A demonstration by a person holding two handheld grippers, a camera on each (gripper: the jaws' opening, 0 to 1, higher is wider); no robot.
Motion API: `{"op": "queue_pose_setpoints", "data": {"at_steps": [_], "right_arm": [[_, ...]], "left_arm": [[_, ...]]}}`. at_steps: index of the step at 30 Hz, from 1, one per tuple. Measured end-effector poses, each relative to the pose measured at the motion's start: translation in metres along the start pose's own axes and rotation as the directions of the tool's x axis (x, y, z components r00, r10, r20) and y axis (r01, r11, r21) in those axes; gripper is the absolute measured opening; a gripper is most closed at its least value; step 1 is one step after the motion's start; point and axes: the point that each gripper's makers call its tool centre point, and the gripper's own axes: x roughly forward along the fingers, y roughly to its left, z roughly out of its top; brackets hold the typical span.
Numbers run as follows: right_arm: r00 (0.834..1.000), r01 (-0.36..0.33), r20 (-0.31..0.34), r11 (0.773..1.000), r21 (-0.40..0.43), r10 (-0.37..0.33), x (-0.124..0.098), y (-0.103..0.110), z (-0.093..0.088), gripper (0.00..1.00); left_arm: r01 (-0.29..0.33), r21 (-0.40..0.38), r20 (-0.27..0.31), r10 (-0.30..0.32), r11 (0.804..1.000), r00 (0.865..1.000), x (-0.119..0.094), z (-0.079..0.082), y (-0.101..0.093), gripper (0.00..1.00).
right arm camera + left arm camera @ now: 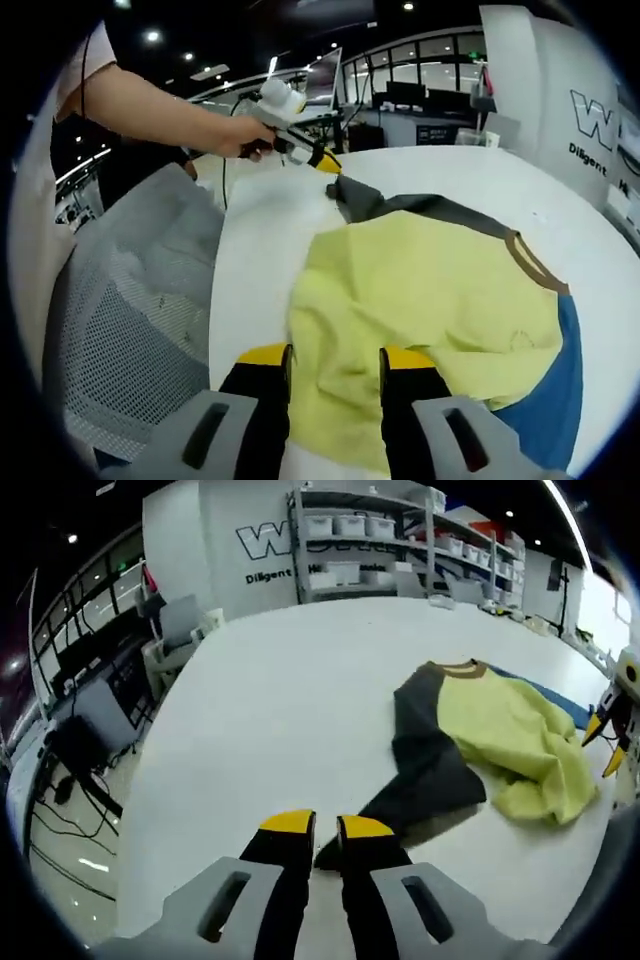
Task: Fold the garment on the visible template until the final outline fits inside the template.
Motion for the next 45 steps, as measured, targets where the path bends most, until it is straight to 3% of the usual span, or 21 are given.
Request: {"op": "queue_pose_setpoints", "data": {"at_steps": [3, 5, 7, 11, 16, 21, 26, 28, 32, 34, 37, 41, 45], "right_arm": [[1.0, -0.004, -0.006, 1.0, -0.008, 0.004, -0.001, 0.0, 0.001, 0.29], [1.0, -0.004, -0.004, 1.0, -0.011, 0.004, 0.0, -0.001, 0.004, 0.29], [1.0, -0.002, 0.0, 1.0, -0.011, 0.002, 0.0, -0.002, 0.005, 0.29], [1.0, 0.001, 0.006, 1.0, -0.015, 0.0, 0.0, -0.004, 0.009, 0.3], [1.0, 0.009, 0.013, 1.0, -0.019, -0.009, -0.004, -0.006, 0.013, 0.3], [1.0, 0.015, 0.024, 1.0, -0.014, -0.015, -0.006, -0.008, 0.015, 0.3], [0.999, 0.017, 0.033, 1.0, -0.007, -0.017, -0.005, -0.007, 0.018, 0.3], [0.999, 0.016, 0.039, 1.0, -0.009, -0.016, -0.006, -0.004, 0.02, 0.3], [0.999, 0.016, 0.043, 1.0, -0.011, -0.015, -0.007, -0.003, 0.02, 0.3], [0.999, 0.017, 0.043, 1.0, -0.01, -0.016, -0.007, -0.003, 0.02, 0.3], [0.999, 0.019, 0.048, 1.0, -0.009, -0.019, -0.008, -0.004, 0.021, 0.3], [0.998, 0.022, 0.054, 1.0, -0.013, -0.021, -0.009, -0.005, 0.024, 0.3], [0.998, 0.023, 0.057, 1.0, -0.017, -0.022, -0.008, -0.005, 0.025, 0.3]], "left_arm": [[-0.071, -0.054, 0.036, 0.074, 0.996, 0.997, -0.002, 0.012, 0.022, 0.08], [0.009, -0.052, 0.023, -0.007, 0.999, 1.0, 0.006, 0.011, 0.008, 0.04], [0.116, 0.027, -0.05, -0.115, 0.993, 0.992, 0.016, -0.001, -0.02, 0.04], [0.203, 0.098, -0.131, -0.19, 0.974, 0.973, 0.029, -0.019, -0.048, 0.14], [0.222, 0.122, -0.158, -0.202, 0.967, 0.967, 0.037, -0.025, -0.056, 0.13], [0.236, 0.088, -0.166, -0.219, 0.968, 0.961, 0.037, -0.027, -0.054, 0.13], [0.242, 0.068, -0.18, -0.227, 0.968, 0.957, 0.03, -0.032, -0.054, 0.03], [0.233, 0.066, -0.173, -0.219, 0.97, 0.96, 0.025, -0.033, -0.053, 0.02], [0.193, 0.012, -0.106, -0.191, 0.981, 0.976, 0.012, -0.027, -0.049, 0.02], [0.144, 0.018, -0.053, -0.142, 0.989, 0.988, 0.004, -0.022, -0.042, 0.02], [0.078, 0.002, 0.014, -0.078, 0.997, 0.997, -0.008, -0.015, -0.03, 0.02], [-0.022, -0.038, 0.056, 0.024, 0.999, 0.998, -0.024, -0.012, -0.004, 0.02], [-0.112, -0.113, 0.09, 0.123, 0.987, 0.988, -0.036, -0.009, 0.032, 0.02]]}}
